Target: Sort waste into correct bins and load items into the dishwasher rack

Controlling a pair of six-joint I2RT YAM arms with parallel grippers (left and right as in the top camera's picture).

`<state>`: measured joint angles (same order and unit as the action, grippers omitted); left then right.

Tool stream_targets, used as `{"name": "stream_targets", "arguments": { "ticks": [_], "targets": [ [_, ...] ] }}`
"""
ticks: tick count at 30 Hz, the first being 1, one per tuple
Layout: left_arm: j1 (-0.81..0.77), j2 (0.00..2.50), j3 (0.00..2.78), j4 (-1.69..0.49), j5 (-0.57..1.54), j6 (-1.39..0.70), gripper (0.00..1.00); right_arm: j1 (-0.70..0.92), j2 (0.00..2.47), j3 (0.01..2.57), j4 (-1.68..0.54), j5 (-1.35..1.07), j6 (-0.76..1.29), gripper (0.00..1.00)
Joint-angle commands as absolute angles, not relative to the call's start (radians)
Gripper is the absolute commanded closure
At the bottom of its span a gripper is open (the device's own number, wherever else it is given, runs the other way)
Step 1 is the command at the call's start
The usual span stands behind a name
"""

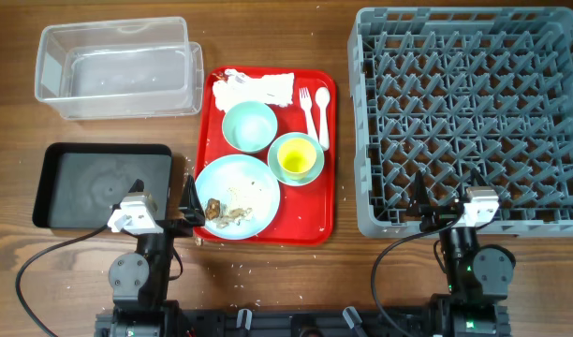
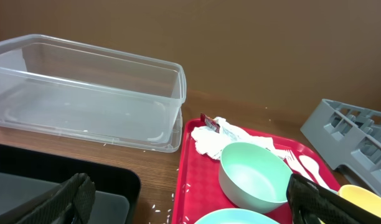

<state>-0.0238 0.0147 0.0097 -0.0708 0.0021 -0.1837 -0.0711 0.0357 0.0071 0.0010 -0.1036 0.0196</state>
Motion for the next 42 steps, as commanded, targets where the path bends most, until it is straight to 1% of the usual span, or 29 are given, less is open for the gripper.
{"name": "stream_targets", "arguments": {
  "ticks": [1, 3, 6, 10, 12, 13, 16, 19, 22, 24, 25, 28, 31, 32, 34, 37, 40, 42],
  "targets": [
    [-0.017, 0.017, 0.006, -0.075, 0.019, -0.165, 0.0, -0.076, 0.042, 0.006, 0.005, -0.091, 0.003, 0.0],
    [-0.017, 0.017, 0.006, -0.072, 0.071, -0.177, 0.0, -0.076, 0.042, 0.005, 0.005, -0.091, 0.003, 0.0],
    [-0.017, 0.017, 0.006, -0.051, 0.16, -0.336, 0.0, -0.076, 0.042, 0.006, 0.005, -0.091, 0.003, 0.0],
    [-0.017, 0.017, 0.006, -0.033, 0.169, -0.455, 0.0, -0.076, 0.042, 0.006, 0.005, -0.091, 0.003, 0.0],
    [-0.017, 0.017, 0.006, -0.033, 0.215, -0.525, 0.0, -0.076, 0.042, 0.006, 0.005, -0.091, 0.002, 0.0],
    [-0.017, 0.017, 0.006, -0.021, 0.27, -0.551, 0.0, -0.076, 0.042, 0.006, 0.005, -0.091, 0.002, 0.0],
    [-0.017, 0.017, 0.006, 0.039, 0.35, -0.567, 0.0, -0.076, 0.042, 0.006, 0.005, -0.091, 0.002, 0.0],
    [-0.017, 0.017, 0.028, 0.105, 0.358, -0.588, 0.0, -0.076, 0.042, 0.006, 0.005, -0.091, 0.002, 0.0],
    [-0.017, 0.07, 0.141, 0.008, 0.351, -0.579, 0.0, -0.076, 0.042, 0.006, 0.005, -0.091, 0.003, 0.0],
    [-0.017, 0.181, 0.271, -0.131, 0.351, -0.517, 0.01, -0.076, 0.042, 0.006, 0.005, -0.091, 0.002, 0.0],
    [-0.017, 0.309, 0.404, -0.244, 0.352, -0.446, 0.01, -0.076, 0.042, 0.006, 0.005, -0.091, 0.003, 0.0],
    [-0.017, 0.546, 0.659, -0.465, 0.351, -0.353, 0.0, -0.076, 0.042, 0.006, 0.005, -0.091, 0.003, 0.0],
    [-0.019, 0.803, 0.93, -0.726, 0.369, -0.344, 0.0, -0.076, 0.042, 0.006, 0.005, -0.091, 0.003, 0.0],
    [-0.027, 0.891, 1.019, -0.81, 0.421, -0.345, 0.0, -0.076, 0.042, 0.006, 0.005, -0.091, 0.002, 0.0],
    [-0.043, 1.009, 1.103, -0.843, 0.587, -0.356, 0.0, -0.076, 0.042, 0.006, 0.005, -0.091, 0.002, 0.0],
    [-0.056, 1.117, 1.109, -0.77, 0.73, -0.434, 0.0, -0.076, 0.042, 0.006, 0.005, -0.091, 0.002, 0.0],
    [-0.093, 1.182, 1.109, -0.743, 0.723, -0.434, 0.0, -0.076, 0.042, 0.006, 0.005, -0.091, 0.002, 0.0],
    [-0.127, 1.211, 1.109, -0.745, 0.67, -0.448, 0.0, -0.076, 0.042, 0.006, 0.005, -0.091, 0.002, 0.0]
  ]
}}
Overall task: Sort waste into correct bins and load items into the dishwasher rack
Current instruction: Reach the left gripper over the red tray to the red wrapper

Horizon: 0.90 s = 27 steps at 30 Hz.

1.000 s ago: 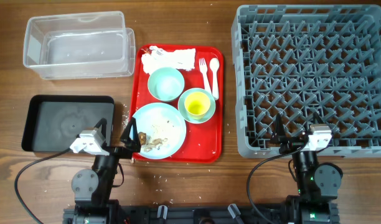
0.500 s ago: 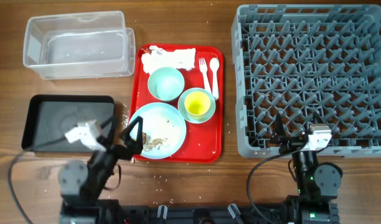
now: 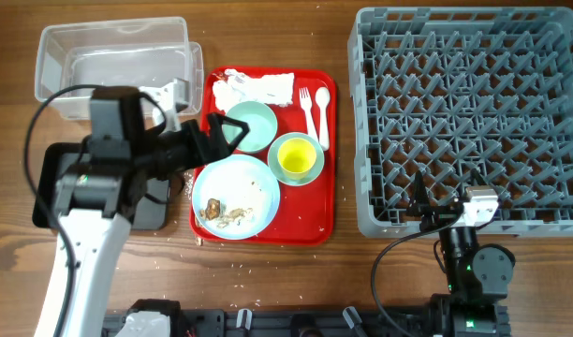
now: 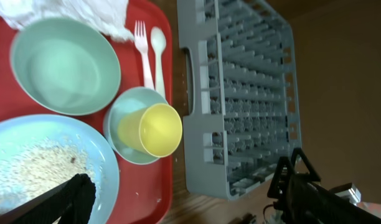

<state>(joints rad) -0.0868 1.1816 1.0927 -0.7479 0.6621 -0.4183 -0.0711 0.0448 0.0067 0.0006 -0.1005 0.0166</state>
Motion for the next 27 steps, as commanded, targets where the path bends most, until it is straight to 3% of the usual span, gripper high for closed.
{"name": "stream_targets", "arguments": {
  "ticks": [1, 5, 13, 24, 27],
  "targets": [
    [-0.147, 1.219, 1.109, -0.751, 0.595, -0.494, 0.0, -0.076, 0.042, 0.006, 0.005, -0.091, 0.003, 0.0],
    [-0.213, 1.224, 1.131, -0.787, 0.39, -0.54, 0.01, -0.076, 0.042, 0.006, 0.005, -0.091, 0.002, 0.0],
    [-0.247, 1.52, 1.589, -1.254, 0.101, -0.506, 0.0, -0.076, 0.042, 0.006, 0.005, -0.091, 0.002, 0.0],
    [-0.271, 1.739, 1.631, -0.81, 0.081, -0.472, 0.0, -0.076, 0.042, 0.006, 0.005, -0.091, 0.002, 0.0],
    [-0.281, 1.858, 1.631, -0.727, -0.041, -0.445, 0.04, -0.076, 0.042, 0.006, 0.005, -0.091, 0.003, 0.0]
  ]
}}
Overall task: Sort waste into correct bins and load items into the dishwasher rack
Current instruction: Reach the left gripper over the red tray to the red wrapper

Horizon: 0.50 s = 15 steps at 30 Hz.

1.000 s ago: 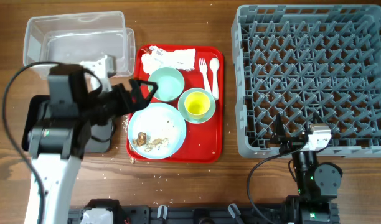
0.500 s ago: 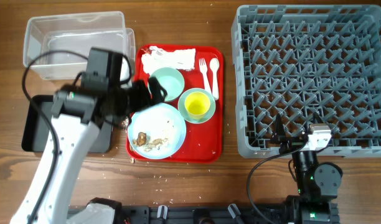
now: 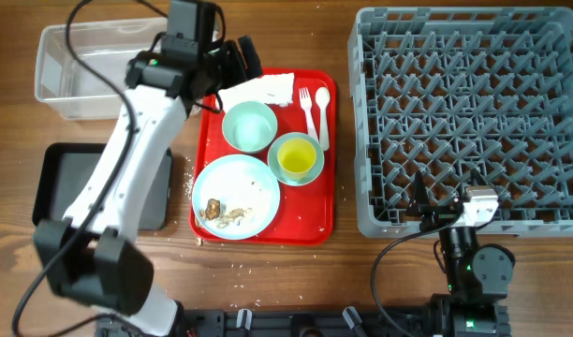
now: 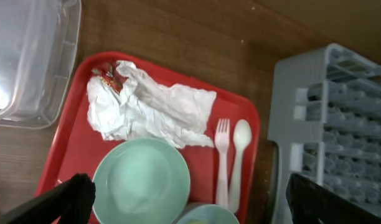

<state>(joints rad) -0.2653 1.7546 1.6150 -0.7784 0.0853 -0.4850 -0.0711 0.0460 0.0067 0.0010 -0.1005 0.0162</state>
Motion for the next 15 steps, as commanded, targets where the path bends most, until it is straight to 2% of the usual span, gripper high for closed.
{"name": "stream_targets", "arguments": {
  "ticks": [1, 3, 7, 15],
  "targets": [
    [-0.281, 1.879, 1.631, -0.717, -0.062, -0.445, 0.09, -0.076, 0.042, 0.006, 0.005, -0.091, 0.002, 0.0],
    [-0.281, 1.927, 1.631, -0.69, -0.097, -0.445, 0.18, -0.076, 0.042, 0.006, 0.005, -0.091, 0.002, 0.0],
    [-0.28, 2.015, 1.631, -0.635, -0.102, -0.45, 0.22, -0.076, 0.042, 0.006, 0.005, -0.091, 0.003, 0.0],
    [-0.281, 2.125, 1.631, -0.585, -0.103, -0.453, 0.25, -0.076, 0.042, 0.006, 0.005, -0.091, 0.003, 0.0]
  ]
}}
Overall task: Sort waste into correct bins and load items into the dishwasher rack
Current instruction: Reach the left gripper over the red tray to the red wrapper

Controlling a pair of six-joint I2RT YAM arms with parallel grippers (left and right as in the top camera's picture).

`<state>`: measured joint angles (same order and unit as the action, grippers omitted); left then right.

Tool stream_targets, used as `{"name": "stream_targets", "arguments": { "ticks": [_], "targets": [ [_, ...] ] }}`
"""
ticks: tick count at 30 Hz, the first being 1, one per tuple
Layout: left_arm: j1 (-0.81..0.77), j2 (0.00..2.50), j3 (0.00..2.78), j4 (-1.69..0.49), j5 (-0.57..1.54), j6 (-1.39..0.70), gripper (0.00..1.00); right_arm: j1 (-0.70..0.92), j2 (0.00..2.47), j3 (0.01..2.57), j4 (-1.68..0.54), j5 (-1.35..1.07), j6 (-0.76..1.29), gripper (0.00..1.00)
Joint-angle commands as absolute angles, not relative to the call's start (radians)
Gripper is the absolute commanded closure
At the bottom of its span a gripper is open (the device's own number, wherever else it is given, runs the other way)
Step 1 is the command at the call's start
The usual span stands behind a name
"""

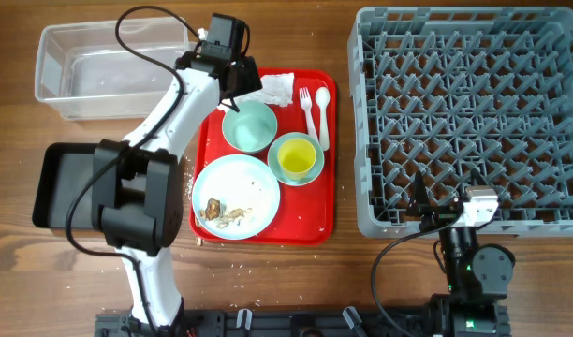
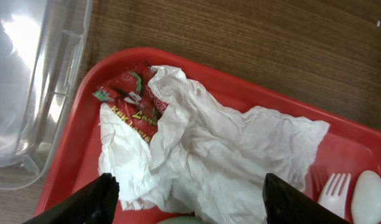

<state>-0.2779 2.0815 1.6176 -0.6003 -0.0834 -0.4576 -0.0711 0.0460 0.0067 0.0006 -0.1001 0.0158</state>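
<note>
A crumpled white napkin with a red wrapper lies at the far end of the red tray. My left gripper hovers open just above the napkin, one finger on each side of it. In the overhead view the left gripper sits over the tray's top left corner. The tray also carries a green bowl, a yellow cup in a bowl, a blue plate with food scraps, and a white fork and spoon. My right gripper rests open near the rack's front edge.
A clear plastic bin stands left of the tray, a black bin below it. The grey dishwasher rack fills the right side. Crumbs lie on the wooden table near the tray's lower left corner.
My left gripper has dropped closer to the napkin and wrapper, which now fill its view. Nothing on the tray has moved. The right arm is unchanged.
My left arm was parked at the table's front beside the black bin. Then it was raised over the plate and bowls. Later it was above the tray's far left corner, and now it is low over the napkin, still open. The right arm stayed parked.
</note>
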Motion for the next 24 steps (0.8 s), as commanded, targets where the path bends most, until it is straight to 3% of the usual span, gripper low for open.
{"name": "stream_targets", "arguments": {
  "ticks": [1, 3, 10, 14, 24],
  "targets": [
    [-0.281, 2.138, 1.631, -0.582, -0.103, -0.453, 0.28, -0.076, 0.042, 0.006, 0.005, -0.091, 0.002, 0.0],
    [-0.281, 2.151, 1.631, -0.579, -0.103, -0.453, 0.31, -0.076, 0.042, 0.006, 0.005, -0.091, 0.002, 0.0],
    [-0.281, 2.159, 1.631, -0.579, -0.102, -0.453, 0.6, -0.076, 0.042, 0.006, 0.005, -0.091, 0.002, 0.0],
    [-0.281, 2.157, 1.631, -0.579, -0.102, -0.453, 0.84, -0.076, 0.042, 0.006, 0.005, -0.091, 0.002, 0.0],
    [-0.282, 2.059, 1.631, -0.64, -0.094, -0.492, 0.96, -0.076, 0.042, 0.006, 0.005, -0.091, 0.002, 0.0]
  ]
}}
